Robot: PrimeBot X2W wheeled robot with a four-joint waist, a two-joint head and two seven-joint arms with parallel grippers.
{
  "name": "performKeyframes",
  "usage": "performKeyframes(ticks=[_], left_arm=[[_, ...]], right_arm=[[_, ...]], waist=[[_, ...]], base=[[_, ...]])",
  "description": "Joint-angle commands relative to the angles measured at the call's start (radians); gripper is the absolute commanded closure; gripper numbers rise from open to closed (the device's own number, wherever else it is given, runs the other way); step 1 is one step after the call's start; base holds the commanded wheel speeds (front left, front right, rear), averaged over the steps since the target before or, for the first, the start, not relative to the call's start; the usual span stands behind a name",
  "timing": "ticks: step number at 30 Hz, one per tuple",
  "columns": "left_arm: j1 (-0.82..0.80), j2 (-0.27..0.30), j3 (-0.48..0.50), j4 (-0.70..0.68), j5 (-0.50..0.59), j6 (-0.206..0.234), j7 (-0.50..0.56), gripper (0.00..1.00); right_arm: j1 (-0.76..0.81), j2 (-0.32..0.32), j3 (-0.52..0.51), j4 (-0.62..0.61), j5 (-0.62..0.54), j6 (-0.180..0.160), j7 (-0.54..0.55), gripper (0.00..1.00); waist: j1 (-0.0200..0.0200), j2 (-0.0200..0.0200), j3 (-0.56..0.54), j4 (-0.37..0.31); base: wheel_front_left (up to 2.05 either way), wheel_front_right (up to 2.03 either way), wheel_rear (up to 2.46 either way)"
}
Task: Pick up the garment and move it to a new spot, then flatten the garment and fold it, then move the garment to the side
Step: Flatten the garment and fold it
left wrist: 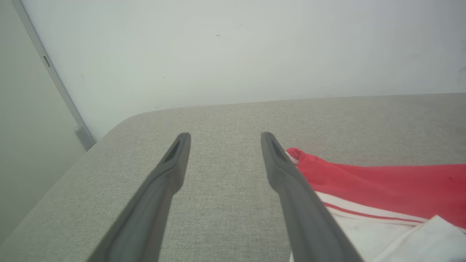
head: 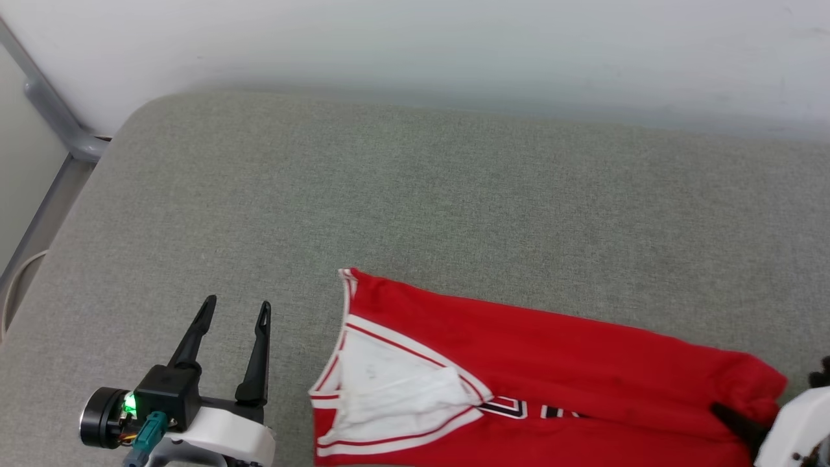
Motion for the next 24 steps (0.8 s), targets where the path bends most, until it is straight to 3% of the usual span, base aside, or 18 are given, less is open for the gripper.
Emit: performKeyframes(ticks=[1,6,11,19,24], left_arm=[[0.011,-0.005,0.003,0.003,0.001,-0.005,-0.005,0.0],[0.01,-0.007,0.006,0.009,0.002,-0.008,-0.005,0.0],[0.016,-0.011,0.01,0.016,0.003,-0.011,-0.005,0.0],[0.035,-0.017,0.026,0.021,-0.003,-0.012,-0.005,0.0],[0.052,-0.021,0.012,0.013,-0.015,-0.013,-0.005,0.0]], right_arm=[[0.022,-0.034,-0.023,0.02,0.002,-0.003,-0.013,1.0],[0.015,-0.094,-0.076,0.039,-0.016,-0.003,-0.043,1.0],[0.002,-0.107,-0.099,0.026,-0.032,-0.003,-0.038,1.0],[0.069,-0.058,-0.074,-0.147,-0.021,-0.002,0.012,1.0],[0.132,0.009,-0.077,-0.303,-0.001,-0.002,0.071,1.0]], waist=[[-0.0001,-0.0001,-0.006,-0.002],[-0.0001,-0.0001,-0.013,-0.007],[-0.0001,-0.0001,-0.027,-0.012],[-0.0001,-0.0001,-0.067,-0.009],[-0.0001,-0.0001,-0.096,0.002]], base=[[0.0,0.0,0.0],[0.0,0.0,0.0],[0.0,0.0,0.0],[0.0,0.0,0.0],[0.0,0.0,0.0]])
